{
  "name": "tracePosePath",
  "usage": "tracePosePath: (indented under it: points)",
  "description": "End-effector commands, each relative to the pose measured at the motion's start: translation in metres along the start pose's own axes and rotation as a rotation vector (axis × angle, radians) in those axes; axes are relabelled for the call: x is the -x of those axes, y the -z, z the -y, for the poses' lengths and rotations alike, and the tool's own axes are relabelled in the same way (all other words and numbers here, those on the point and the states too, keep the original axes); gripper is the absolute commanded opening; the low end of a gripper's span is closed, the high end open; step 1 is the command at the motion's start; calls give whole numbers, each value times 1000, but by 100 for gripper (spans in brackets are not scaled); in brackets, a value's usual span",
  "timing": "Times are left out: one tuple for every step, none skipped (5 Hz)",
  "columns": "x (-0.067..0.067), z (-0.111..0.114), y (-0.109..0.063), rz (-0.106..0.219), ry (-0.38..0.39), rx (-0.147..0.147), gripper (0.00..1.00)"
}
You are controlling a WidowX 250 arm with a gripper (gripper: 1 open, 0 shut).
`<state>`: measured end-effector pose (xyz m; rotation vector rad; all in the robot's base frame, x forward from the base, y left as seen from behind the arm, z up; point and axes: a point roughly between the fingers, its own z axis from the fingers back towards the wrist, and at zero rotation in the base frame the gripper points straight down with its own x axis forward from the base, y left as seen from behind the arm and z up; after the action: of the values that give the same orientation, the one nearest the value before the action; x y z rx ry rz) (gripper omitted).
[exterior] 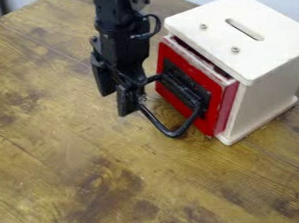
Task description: Close the drawer
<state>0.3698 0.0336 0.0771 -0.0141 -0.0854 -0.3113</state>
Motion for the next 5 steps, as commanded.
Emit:
tracePosePath:
  points:
    - [-5, -19, -34, 93, -51, -52, 100]
    - [-5, -15, -32, 104, -78, -56, 100]
    - [-3, -10, -25, 98, -85, -46, 100]
    - [-5, -5, -19, 96, -83, -41, 100]
    - [-5, -11, -30, 88, -82, -35, 100]
